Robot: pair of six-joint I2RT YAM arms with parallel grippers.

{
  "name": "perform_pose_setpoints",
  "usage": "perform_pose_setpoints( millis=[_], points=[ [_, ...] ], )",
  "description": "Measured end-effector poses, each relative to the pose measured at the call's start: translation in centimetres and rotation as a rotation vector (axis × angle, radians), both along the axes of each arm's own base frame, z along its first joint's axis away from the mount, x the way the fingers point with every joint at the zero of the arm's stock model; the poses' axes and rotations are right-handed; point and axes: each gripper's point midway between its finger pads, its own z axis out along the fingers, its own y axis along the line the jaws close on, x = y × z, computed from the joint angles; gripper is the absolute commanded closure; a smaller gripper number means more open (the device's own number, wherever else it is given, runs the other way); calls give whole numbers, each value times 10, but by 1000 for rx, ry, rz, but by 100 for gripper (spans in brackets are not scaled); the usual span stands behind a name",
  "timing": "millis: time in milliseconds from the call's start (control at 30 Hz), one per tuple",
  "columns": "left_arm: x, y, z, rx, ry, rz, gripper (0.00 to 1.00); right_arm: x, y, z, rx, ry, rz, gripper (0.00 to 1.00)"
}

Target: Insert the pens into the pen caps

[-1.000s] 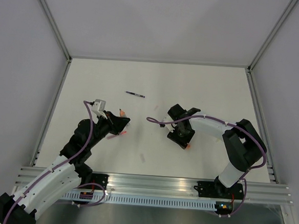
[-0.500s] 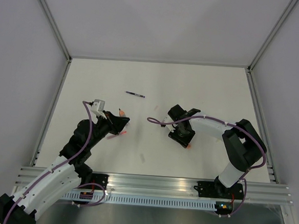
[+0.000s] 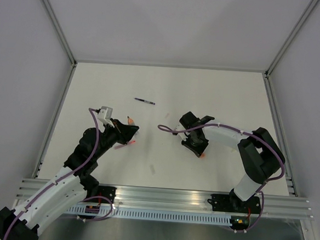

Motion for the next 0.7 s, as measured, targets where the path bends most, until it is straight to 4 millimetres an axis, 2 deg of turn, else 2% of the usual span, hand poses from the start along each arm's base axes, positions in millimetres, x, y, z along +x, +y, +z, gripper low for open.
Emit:
perform_pose_setpoints(
  millis=[100,233,400,500,567,700],
  points=[
    [1,-4,-5,7,16,-19,98,9,4,11,-7,-19,-22,100],
    [0,-18,-24,33,78,-85,98,43,22,43,34,-137,-98,100],
    [-6,-35,-56,72,184,-190,98,90,43,100,111,-334,-330,100],
    [-12,-47,-60,89,200,-258,98,115,60,147,226,-442,-503,100],
    [-16,-58,-58,105,196,-305,98,123,71,173,341,-500,-591,100],
    [-21,-74,-54,124,180,-374,98,107,95,211,554,-561,-666,100]
  ],
)
